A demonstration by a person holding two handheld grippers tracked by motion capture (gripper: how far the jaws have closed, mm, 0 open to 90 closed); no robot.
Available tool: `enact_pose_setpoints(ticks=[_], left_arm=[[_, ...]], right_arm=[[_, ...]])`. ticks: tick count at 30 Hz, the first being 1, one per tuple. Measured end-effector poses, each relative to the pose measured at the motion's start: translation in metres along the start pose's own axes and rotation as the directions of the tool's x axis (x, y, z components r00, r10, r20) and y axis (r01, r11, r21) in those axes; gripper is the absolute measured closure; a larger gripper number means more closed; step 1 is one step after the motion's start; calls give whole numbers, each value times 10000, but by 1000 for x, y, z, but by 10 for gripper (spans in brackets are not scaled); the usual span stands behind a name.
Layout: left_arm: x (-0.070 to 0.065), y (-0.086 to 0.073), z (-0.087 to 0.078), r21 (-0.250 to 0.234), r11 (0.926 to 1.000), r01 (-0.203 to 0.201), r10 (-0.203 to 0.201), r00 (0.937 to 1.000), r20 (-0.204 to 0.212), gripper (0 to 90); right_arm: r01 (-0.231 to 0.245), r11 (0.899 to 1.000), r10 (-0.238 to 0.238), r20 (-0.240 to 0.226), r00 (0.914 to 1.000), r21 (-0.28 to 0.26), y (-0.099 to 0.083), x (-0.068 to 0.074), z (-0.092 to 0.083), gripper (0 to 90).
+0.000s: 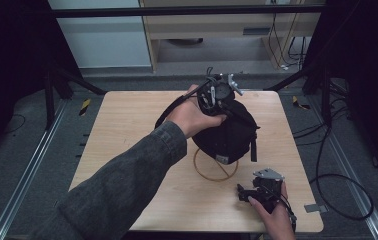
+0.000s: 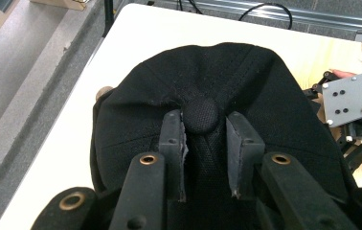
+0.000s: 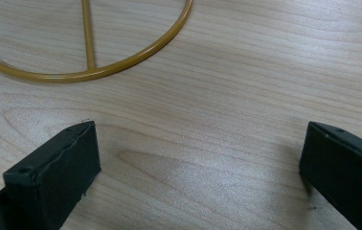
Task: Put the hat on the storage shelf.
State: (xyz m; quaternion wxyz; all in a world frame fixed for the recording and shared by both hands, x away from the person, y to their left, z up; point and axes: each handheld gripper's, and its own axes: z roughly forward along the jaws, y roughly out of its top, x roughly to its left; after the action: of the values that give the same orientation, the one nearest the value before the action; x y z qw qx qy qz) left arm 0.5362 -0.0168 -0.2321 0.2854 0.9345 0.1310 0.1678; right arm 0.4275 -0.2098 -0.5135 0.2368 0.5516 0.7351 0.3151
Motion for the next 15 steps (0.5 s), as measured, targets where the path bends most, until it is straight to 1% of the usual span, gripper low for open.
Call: enact_pose_setpoints(ticks=[1,8,9,13,15], left_arm=[[0,1,0,-67,10000,35,-35,10000,-29,708],[1,1,3,-70,9999,96,-97,9999,-51,693],[1,1,3,-76,9999,82,-83,9999,-106,685],[1,-2,4,-134,9998,113,-115,9998,-173,622],[1,-3,3,-134,9998,115,-117,9998,-169,560]], right_arm=[[29,10000,-29,0,10000,-3,0,0,0,3],[31,10000,-31,-14,10000,-9,0,0,0,3],[33,10000,-33,-13,10000,-9,0,0,0,4],[32,10000,-32,-10,10000,-9,0,0,0,3],[29,10000,-29,-11,10000,-6,0,0,0,4]])
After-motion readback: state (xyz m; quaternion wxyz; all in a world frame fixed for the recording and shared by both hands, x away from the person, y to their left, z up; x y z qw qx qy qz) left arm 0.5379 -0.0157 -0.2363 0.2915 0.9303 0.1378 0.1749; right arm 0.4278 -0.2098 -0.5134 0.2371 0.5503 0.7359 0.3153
